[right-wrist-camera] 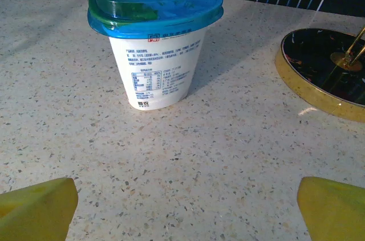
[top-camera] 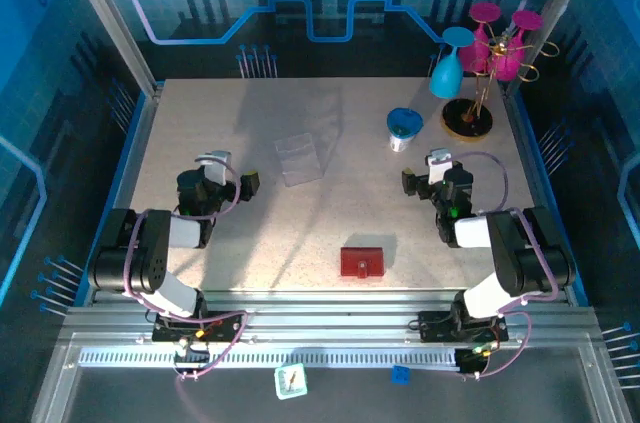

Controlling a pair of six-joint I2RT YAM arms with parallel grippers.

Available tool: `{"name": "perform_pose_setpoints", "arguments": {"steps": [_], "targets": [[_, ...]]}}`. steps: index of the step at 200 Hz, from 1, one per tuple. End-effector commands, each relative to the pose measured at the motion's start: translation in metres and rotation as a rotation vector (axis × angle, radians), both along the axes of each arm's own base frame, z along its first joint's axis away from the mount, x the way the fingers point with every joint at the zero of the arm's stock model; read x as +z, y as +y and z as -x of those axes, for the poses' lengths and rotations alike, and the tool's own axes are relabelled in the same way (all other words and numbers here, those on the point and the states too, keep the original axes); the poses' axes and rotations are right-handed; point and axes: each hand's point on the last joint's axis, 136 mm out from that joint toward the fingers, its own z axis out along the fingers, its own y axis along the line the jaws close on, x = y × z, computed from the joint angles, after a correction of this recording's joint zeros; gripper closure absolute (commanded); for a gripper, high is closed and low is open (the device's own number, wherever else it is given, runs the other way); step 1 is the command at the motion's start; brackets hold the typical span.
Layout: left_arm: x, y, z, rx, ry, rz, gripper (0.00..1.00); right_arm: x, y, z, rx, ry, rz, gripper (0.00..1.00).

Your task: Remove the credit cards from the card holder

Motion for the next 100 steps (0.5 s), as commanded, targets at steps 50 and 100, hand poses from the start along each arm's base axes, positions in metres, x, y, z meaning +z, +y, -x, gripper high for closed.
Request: {"name": "perform_pose_setpoints", "arguments": {"steps": [50,100], "targets": [[0.0048,0.0067,-0.0043,0.022,-0.023,-0.010,0.01,0.0109,-0.0049,-0.0078,-0.012,-0.034,-0.019,0.00],[0.0043,0.0067,-0.0038,0.022,-0.021,-0.009,0.01,0.0108,-0.0049,-0.0078,-0.012,-0.033,-0.019,0.00]]}}
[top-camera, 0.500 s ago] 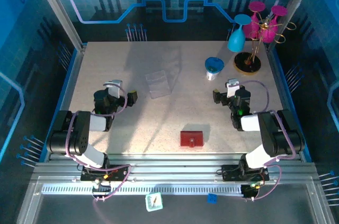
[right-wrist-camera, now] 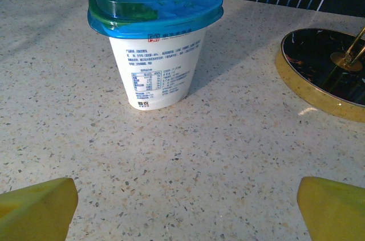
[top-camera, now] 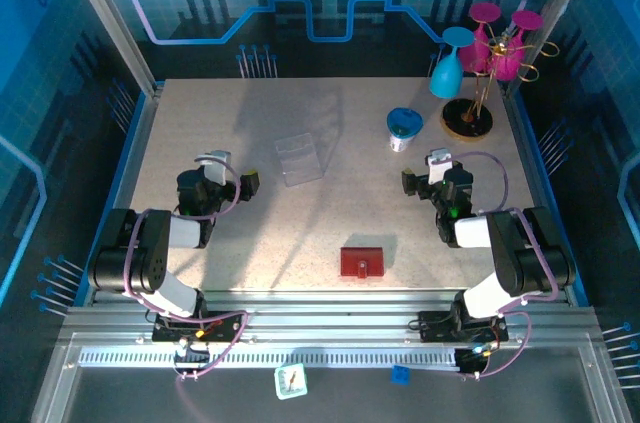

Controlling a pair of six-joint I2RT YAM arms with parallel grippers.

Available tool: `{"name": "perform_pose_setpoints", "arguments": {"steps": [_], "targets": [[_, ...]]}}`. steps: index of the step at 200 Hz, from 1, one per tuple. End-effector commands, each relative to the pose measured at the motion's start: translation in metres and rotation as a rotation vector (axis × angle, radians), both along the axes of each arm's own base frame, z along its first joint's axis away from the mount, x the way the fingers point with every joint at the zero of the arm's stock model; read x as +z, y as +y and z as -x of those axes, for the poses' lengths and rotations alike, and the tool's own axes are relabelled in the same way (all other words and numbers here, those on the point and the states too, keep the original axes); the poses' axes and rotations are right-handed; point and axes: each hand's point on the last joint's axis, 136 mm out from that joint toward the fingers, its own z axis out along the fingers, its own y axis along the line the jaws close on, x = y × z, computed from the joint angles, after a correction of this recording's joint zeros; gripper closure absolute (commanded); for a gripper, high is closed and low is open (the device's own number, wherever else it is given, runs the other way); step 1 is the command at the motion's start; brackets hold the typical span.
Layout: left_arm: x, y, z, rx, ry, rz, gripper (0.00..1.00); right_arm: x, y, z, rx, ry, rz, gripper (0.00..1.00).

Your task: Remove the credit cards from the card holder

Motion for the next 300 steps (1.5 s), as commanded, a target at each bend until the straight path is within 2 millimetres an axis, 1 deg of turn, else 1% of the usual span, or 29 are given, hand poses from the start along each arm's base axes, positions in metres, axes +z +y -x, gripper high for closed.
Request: {"name": "perform_pose_setpoints", "arguments": {"steps": [1,79,109,192,210,230,247,264,275,288,300], "targets": [[0.005,0.006,-0.004,0.017,-0.022,-0.009,0.01,0.011,-0.005,-0.008,-0.012,-0.033,-0.019,0.00],[0.005,0.006,-0.004,0.017,-0.024,-0.008,0.01,0.011,-0.005,-0.008,-0.013,-0.034,-0.019,0.00],[0.003,0.017,-0.008,0.089,-0.006,-0.007,0.01,0.011,-0.005,-0.008,-0.013,-0.033,-0.019,0.00],[0.004,0.017,-0.008,0.090,-0.009,-0.009,0.01,0.011,-0.006,-0.008,-0.010,-0.032,-0.025,0.00],[0.012,0.017,-0.005,0.095,-0.033,-0.015,0.01,0.018,-0.007,-0.005,-0.024,-0.054,-0.019,0.00],[0.022,0.025,-0.002,0.159,-0.040,-0.033,0.01,0.031,-0.010,-0.001,-0.040,-0.057,-0.012,0.00],[0.030,0.026,0.000,0.199,-0.038,-0.064,0.01,0.042,-0.008,0.001,-0.033,-0.058,-0.008,0.00],[0.040,0.024,0.000,0.230,-0.025,-0.105,0.01,0.048,-0.005,0.002,-0.020,-0.022,-0.004,0.00],[0.046,0.026,-0.001,0.275,0.004,-0.119,0.01,0.052,-0.001,0.002,-0.008,-0.002,-0.004,0.00],[0.057,0.031,-0.001,0.346,0.020,-0.090,0.01,0.056,0.004,0.003,0.014,0.021,-0.005,0.00],[0.064,0.030,0.001,0.374,0.036,-0.013,0.01,0.060,0.010,0.003,0.035,0.048,-0.011,0.00]]}}
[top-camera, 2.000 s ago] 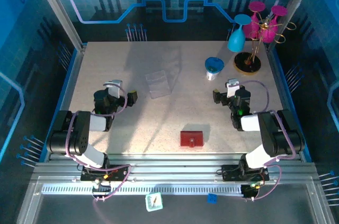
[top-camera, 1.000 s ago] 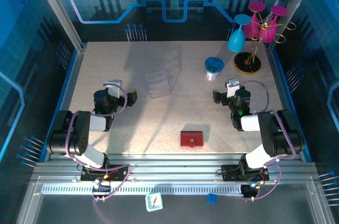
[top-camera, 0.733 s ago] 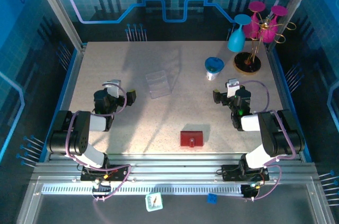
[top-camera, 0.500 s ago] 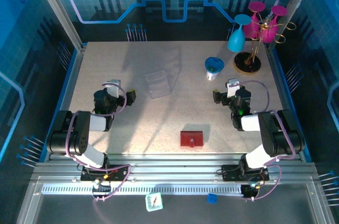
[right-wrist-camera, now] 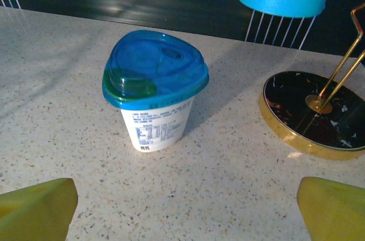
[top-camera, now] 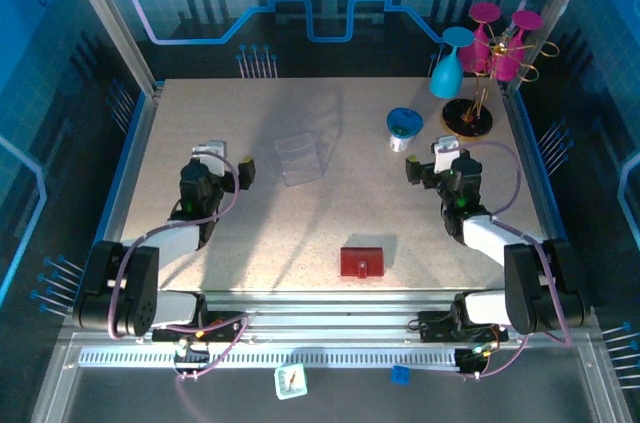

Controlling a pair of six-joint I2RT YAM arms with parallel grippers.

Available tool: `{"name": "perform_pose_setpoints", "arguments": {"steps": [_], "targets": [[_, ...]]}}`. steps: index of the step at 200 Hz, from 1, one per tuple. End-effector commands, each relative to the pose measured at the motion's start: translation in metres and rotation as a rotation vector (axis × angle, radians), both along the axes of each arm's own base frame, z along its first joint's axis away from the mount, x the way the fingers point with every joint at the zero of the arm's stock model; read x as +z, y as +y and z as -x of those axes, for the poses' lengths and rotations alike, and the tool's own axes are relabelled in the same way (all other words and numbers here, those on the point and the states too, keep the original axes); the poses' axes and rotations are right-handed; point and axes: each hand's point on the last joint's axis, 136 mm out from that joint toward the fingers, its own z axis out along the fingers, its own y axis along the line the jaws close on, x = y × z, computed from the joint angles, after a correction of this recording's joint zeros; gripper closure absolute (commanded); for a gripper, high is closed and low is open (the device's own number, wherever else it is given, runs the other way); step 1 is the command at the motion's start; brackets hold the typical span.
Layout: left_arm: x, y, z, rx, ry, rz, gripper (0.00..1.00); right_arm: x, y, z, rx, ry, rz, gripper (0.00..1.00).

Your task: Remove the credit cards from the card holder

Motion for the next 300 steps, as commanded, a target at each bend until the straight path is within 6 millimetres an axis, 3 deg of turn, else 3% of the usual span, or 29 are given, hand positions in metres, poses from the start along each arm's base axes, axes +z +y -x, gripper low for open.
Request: {"name": "perform_pose_setpoints", "arguments": {"steps": [1,53,99,141,189,261,300], "targets": [[0.012,0.015,0.003,0.151,0.051,0.078,0.01,-0.002,0.011,0.005,0.036,0.096,0.000,0.00],[0.004,-0.011,0.002,0.188,0.326,0.270,0.01,0.004,0.060,0.014,0.157,0.214,-0.066,0.04],[-0.004,-0.058,-0.006,0.127,0.515,0.317,0.02,0.006,0.104,0.018,0.208,0.356,-0.149,0.09],[-0.016,-0.106,-0.015,0.063,0.636,0.360,0.13,-0.004,0.141,0.019,0.261,0.500,-0.190,0.20],[-0.036,-0.128,-0.032,0.019,0.701,0.370,0.17,-0.021,0.162,0.021,0.282,0.640,-0.244,0.23],[-0.051,-0.135,-0.085,-0.115,0.694,0.480,0.16,-0.013,0.167,0.021,0.303,0.624,-0.250,0.20],[-0.062,-0.134,-0.105,-0.118,0.711,0.456,0.13,-0.008,0.165,0.026,0.307,0.613,-0.248,0.20]]}}
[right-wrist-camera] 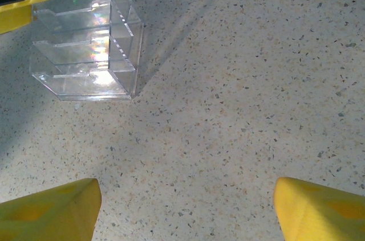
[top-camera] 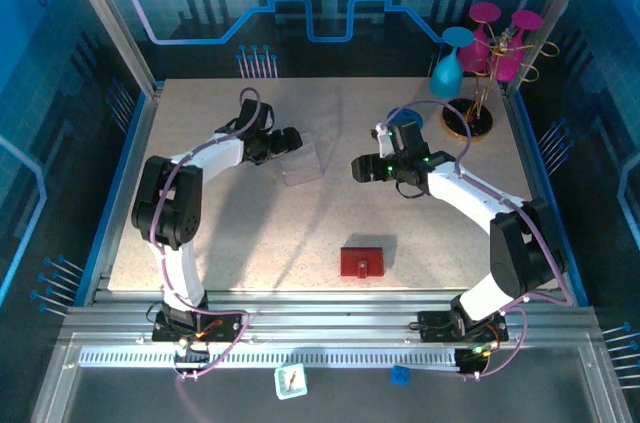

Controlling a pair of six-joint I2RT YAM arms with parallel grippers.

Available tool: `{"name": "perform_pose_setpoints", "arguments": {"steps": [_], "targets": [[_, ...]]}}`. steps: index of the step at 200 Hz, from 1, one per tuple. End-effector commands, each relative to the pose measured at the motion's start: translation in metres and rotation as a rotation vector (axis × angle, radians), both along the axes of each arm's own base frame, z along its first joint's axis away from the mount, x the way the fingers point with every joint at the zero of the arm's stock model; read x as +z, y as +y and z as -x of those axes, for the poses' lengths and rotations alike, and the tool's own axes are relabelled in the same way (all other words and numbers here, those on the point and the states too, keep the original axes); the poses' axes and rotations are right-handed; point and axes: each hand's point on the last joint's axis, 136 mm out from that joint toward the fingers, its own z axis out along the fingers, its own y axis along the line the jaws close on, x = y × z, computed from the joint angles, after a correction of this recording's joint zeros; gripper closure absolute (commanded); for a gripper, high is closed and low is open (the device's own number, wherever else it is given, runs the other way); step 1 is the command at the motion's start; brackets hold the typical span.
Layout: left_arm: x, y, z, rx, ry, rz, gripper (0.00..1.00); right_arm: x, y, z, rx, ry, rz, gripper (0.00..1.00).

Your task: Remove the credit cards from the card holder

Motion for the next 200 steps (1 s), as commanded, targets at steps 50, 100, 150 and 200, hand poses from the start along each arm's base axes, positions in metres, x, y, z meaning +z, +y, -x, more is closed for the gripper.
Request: {"name": "perform_pose_setpoints", "arguments": {"steps": [50,100,150,200], "targets": [[0.015,-0.030,-0.025,-0.142,-0.073,0.085,0.13,0.014,0.001,0.015,0.012,-0.010,-0.017,0.19],[0.018,-0.054,-0.020,-0.204,-0.069,0.133,0.13,0.013,0.002,0.019,0.010,-0.002,-0.026,0.19],[0.015,-0.075,-0.008,-0.240,-0.053,0.178,0.13,0.010,0.001,0.021,0.005,0.007,-0.031,0.19],[0.017,-0.080,0.002,-0.226,-0.038,0.205,0.13,0.010,-0.001,0.026,0.002,0.020,-0.028,0.19]]}}
